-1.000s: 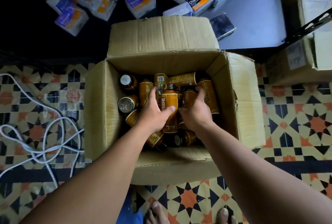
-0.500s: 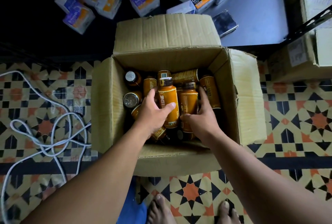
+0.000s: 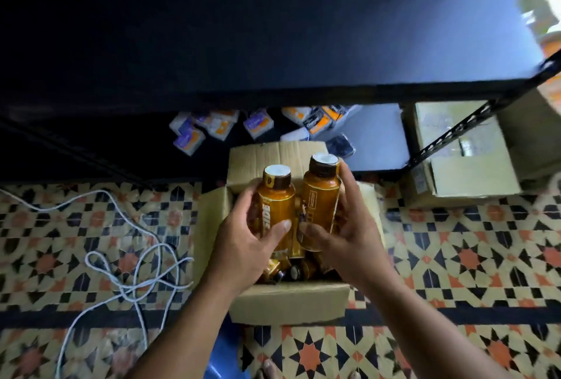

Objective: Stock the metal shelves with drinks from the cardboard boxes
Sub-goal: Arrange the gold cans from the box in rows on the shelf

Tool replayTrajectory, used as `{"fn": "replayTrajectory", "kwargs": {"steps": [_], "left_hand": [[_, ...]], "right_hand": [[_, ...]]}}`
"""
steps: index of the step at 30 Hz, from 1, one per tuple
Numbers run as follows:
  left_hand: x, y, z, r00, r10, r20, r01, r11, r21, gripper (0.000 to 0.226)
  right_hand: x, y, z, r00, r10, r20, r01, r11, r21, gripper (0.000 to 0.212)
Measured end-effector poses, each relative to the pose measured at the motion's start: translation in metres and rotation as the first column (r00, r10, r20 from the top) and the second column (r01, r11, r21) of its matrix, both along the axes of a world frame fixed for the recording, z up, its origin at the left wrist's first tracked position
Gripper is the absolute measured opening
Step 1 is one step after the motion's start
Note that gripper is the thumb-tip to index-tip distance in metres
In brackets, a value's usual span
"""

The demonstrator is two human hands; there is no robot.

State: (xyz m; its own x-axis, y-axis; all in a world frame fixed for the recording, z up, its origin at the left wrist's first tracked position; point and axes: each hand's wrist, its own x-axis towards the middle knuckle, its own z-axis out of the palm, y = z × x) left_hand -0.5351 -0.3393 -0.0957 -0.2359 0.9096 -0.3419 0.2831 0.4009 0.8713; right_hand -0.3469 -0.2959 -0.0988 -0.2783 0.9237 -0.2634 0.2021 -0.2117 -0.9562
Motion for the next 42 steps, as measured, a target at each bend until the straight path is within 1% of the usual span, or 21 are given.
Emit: {"fn": "replayTrajectory", "kwargs": {"steps": [2, 4, 6, 8, 10, 12, 14, 17, 21, 24, 26, 30, 34, 39, 42], "left_hand": [[0.001, 0.004, 0.066, 1.0, 0.013, -0.005, -0.013, 0.996, 0.087, 0.082], [0.0, 0.008, 0.13, 1.0, 0.012, -0.008, -0.011, 0.985, 0.171, 0.089], [0.002, 0.008, 0.194, 1.0, 0.002, 0.01, -0.004, 0.969, 0.246, 0.094], [0.003, 0.005, 0.258, 1.0, -0.016, -0.004, 0.016, 0.949, 0.313, 0.098], [0.002, 0.002, 0.316, 0.998, -0.038, -0.043, 0.051, 0.925, 0.378, 0.096], [-0.001, 0.001, 0.37, 0.991, -0.062, -0.119, 0.106, 0.904, 0.415, 0.094], [-0.004, 0.003, 0.42, 0.982, -0.073, -0.173, 0.145, 0.88, 0.452, 0.095], [-0.007, 0.011, 0.481, 0.967, -0.044, -0.25, 0.174, 0.834, 0.524, 0.096], [-0.015, 0.032, 0.546, 0.958, -0.006, -0.286, 0.185, 0.776, 0.603, 0.096], [-0.023, 0.054, 0.57, 0.954, -0.002, -0.299, 0.195, 0.762, 0.618, 0.096], [-0.027, 0.071, 0.572, 0.949, -0.011, -0.316, 0.213, 0.763, 0.61, 0.094], [-0.033, 0.106, 0.554, 0.949, 0.0, -0.316, 0.191, 0.797, 0.573, 0.092], [-0.035, 0.145, 0.534, 0.949, 0.03, -0.314, 0.156, 0.821, 0.55, 0.09], [-0.025, 0.184, 0.526, 0.941, 0.077, -0.33, 0.117, 0.84, 0.53, 0.089], [-0.012, 0.202, 0.526, 0.922, 0.085, -0.377, 0.135, 0.844, 0.52, 0.091]], "right_hand": [[0.002, 0.005, 0.062, 1.0, 0.014, -0.008, -0.013, 0.997, 0.07, 0.104], [0.005, 0.008, 0.123, 0.999, 0.025, 0.028, -0.03, 0.988, 0.154, 0.105], [0.007, 0.008, 0.184, 0.997, 0.023, 0.07, -0.039, 0.969, 0.242, 0.114], [0.01, 0.008, 0.244, 0.995, 0.023, 0.1, -0.058, 0.933, 0.356, 0.122], [0.014, 0.009, 0.3, 0.992, 0.023, 0.126, -0.077, 0.893, 0.443, 0.123], [0.015, 0.011, 0.354, 0.992, 0.011, 0.127, -0.074, 0.864, 0.498, 0.121], [0.016, 0.016, 0.407, 0.992, 0.007, 0.123, -0.075, 0.826, 0.559, 0.119], [0.014, 0.027, 0.479, 0.993, 0.003, 0.115, -0.076, 0.767, 0.637, 0.117], [0.01, 0.044, 0.549, 0.99, -0.025, 0.138, -0.084, 0.684, 0.725, 0.119], [0.003, 0.061, 0.577, 0.98, -0.078, 0.182, -0.084, 0.669, 0.739, 0.118], [-0.001, 0.076, 0.578, 0.973, -0.095, 0.21, -0.092, 0.675, 0.732, 0.117], [-0.006, 0.112, 0.558, 0.973, -0.132, 0.191, -0.043, 0.707, 0.706, 0.112], [-0.005, 0.154, 0.536, 0.965, -0.193, 0.175, 0.034, 0.76, 0.649, 0.109], [-0.001, 0.203, 0.517, 0.952, -0.206, 0.228, 0.025, 0.793, 0.609, 0.11], [0.0, 0.224, 0.511, 0.954, -0.176, 0.244, -0.006, 0.799, 0.601, 0.109]]}}
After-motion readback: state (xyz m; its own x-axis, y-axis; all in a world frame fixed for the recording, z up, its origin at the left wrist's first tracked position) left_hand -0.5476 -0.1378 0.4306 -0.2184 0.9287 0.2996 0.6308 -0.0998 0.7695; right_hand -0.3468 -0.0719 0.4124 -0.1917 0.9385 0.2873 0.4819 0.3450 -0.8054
